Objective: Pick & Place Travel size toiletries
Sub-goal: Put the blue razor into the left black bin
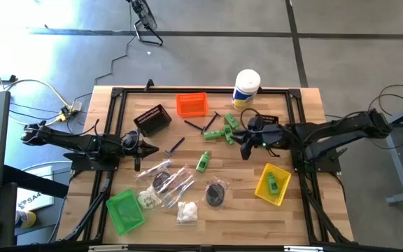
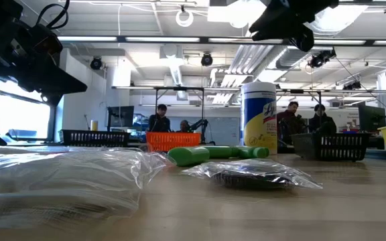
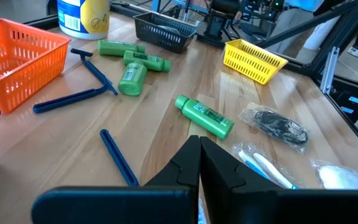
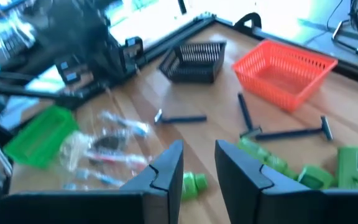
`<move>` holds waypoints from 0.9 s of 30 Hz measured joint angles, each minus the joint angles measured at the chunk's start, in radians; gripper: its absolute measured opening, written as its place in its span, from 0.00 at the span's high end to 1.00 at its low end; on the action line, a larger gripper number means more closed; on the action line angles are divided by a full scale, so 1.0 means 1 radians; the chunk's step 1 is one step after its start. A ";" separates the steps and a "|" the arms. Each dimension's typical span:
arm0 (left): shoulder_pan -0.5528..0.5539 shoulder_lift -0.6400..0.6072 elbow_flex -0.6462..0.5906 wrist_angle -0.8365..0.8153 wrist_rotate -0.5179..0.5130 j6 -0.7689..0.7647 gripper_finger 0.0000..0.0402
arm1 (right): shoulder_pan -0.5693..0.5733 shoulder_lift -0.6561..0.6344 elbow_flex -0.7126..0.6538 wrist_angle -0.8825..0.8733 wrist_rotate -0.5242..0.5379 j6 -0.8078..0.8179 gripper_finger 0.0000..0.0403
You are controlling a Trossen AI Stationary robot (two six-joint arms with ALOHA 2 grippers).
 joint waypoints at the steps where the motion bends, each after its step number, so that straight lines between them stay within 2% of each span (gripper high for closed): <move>1: 0.000 0.000 0.000 0.000 0.000 0.000 0.99 | -0.008 0.000 0.000 0.013 0.000 -0.004 0.79; 14: 0.000 0.000 -0.003 0.029 -0.007 0.004 0.99 | -0.083 0.000 0.000 0.046 0.008 -0.019 0.79; 21: 0.000 0.001 -0.003 0.057 -0.049 0.000 0.99 | -0.110 0.000 0.000 0.068 0.008 -0.050 0.79; 27: 0.000 0.052 -0.003 0.091 -0.118 -0.078 1.00 | -0.150 0.000 0.000 0.068 -0.002 -0.103 0.79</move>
